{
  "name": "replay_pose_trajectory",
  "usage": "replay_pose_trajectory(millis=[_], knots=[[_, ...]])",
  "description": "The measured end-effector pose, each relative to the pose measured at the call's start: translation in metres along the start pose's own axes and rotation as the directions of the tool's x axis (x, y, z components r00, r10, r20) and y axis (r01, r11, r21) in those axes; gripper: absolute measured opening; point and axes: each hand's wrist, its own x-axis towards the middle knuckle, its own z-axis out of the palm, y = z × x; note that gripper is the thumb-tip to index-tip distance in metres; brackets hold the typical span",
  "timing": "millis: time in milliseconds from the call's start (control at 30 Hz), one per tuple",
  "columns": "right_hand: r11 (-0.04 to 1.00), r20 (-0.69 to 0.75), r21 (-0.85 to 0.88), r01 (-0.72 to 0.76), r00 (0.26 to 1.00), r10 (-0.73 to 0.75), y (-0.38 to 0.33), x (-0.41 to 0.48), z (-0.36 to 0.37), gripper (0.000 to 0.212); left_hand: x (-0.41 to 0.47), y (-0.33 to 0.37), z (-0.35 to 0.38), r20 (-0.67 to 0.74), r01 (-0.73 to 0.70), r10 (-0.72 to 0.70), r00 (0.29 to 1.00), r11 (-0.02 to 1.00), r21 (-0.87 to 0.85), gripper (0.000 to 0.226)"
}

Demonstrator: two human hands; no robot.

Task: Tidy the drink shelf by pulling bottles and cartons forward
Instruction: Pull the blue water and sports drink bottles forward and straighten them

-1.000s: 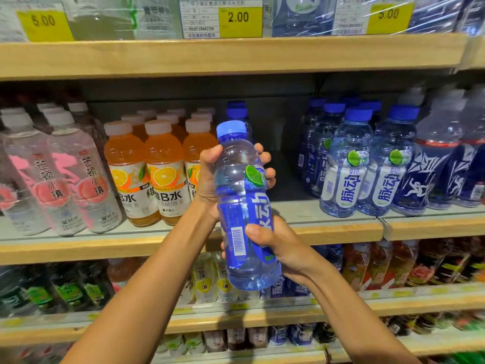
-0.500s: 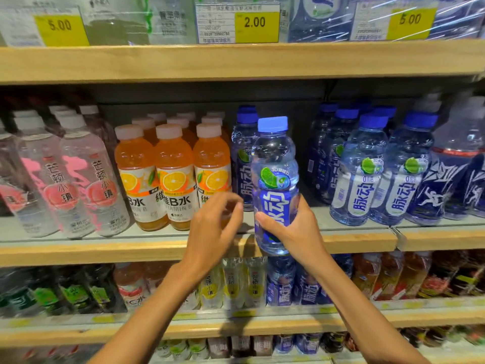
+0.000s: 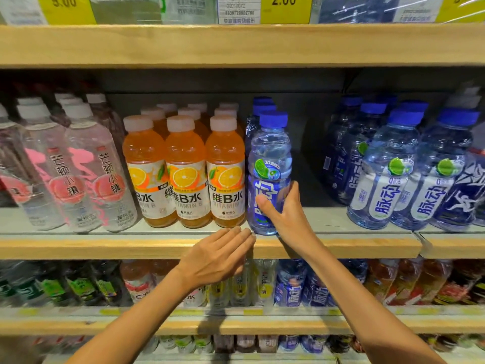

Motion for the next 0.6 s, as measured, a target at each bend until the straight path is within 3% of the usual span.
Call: replay_pose_trajectory(millis=[267, 433, 500, 600], knots=[[0.997, 0.105, -0.001, -0.072, 0.992, 0.072, 0.001, 0.013, -0.004, 0.082, 0.000, 0.001, 0.000, 0.014, 0.029, -0.029, 0.999, 1.000, -0.013, 0.039], [0.994, 0.122, 0.046, -0.097, 0.988, 0.091, -0.003, 0.014, -0.004, 0.070, 0.004, 0.002, -0.003, 0.035, 0.073, -0.072, 0.997, 0.997, -0.026, 0.037], [0.998, 0.064, -0.022, -0.067, 0.996, 0.068, -0.003, 0.007, -0.006, 0.064, 0.009, 0.005, -0.006, 0.026, 0.130, -0.129, 0.991, 0.988, -0.079, 0.035], [0.997, -0.167, -0.069, 0.033, 0.985, -0.044, -0.001, -0.014, -0.024, 0.053, 0.026, 0.015, -0.008, -0.013, 0.185, -0.190, 0.982, 0.967, -0.177, 0.029]])
